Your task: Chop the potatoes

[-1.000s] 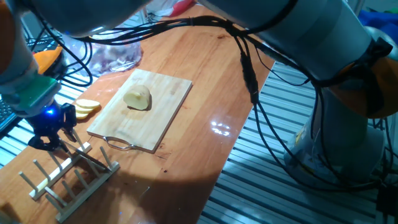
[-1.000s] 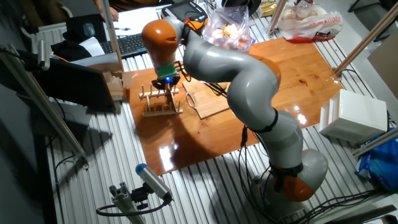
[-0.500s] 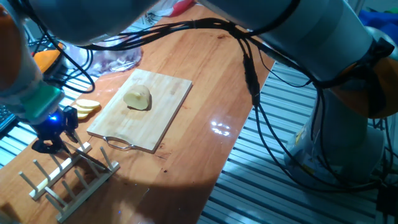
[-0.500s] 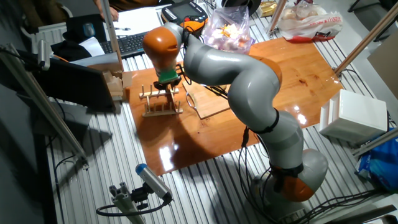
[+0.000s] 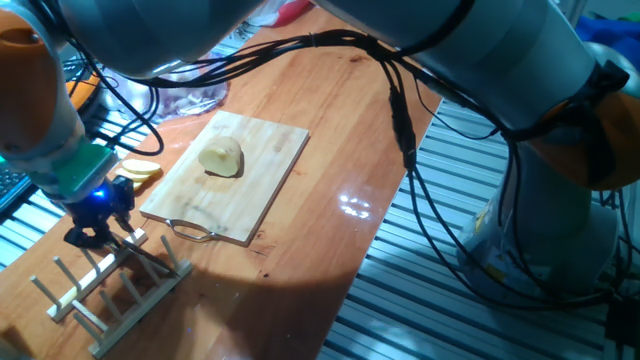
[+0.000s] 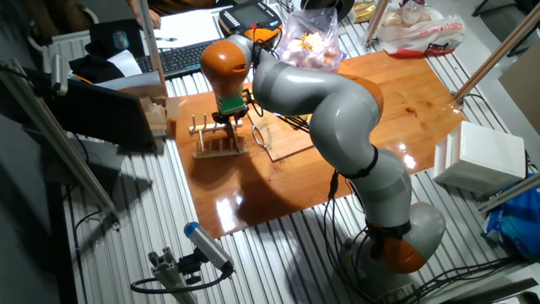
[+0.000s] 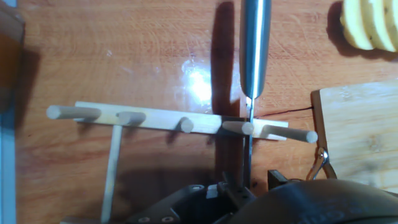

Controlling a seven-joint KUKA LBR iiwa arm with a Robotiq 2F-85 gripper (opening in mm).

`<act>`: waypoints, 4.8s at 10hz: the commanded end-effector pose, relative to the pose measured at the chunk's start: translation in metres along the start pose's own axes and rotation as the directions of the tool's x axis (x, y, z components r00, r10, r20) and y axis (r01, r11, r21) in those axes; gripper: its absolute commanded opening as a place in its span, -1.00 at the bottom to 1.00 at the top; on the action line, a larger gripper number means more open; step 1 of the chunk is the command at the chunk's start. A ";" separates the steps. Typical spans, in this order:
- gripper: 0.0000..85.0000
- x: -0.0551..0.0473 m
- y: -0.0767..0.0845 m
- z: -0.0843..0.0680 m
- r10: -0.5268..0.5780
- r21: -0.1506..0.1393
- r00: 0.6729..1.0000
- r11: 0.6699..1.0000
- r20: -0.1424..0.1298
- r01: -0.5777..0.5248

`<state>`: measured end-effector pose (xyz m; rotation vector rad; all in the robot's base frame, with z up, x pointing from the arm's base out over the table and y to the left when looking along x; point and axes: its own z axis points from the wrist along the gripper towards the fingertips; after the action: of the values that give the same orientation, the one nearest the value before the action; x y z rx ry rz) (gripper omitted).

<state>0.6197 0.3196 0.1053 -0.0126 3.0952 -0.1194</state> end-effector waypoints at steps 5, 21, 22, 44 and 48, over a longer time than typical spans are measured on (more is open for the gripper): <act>-0.60 0.006 0.000 0.006 0.018 0.003 1.000 1.000 0.008 -0.018; -1.00 0.036 -0.080 -0.140 0.009 -0.186 0.999 0.982 -0.052 -0.018; -1.00 0.036 -0.090 -0.139 0.001 -0.188 0.999 0.982 -0.038 -0.008; -1.00 0.006 -0.185 -0.116 -0.078 -0.107 0.996 0.992 -0.046 0.072; -1.00 -0.014 -0.258 -0.130 -0.134 -0.103 0.988 0.987 -0.072 0.126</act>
<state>0.6293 0.1273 0.2549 -0.2206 3.1732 0.0245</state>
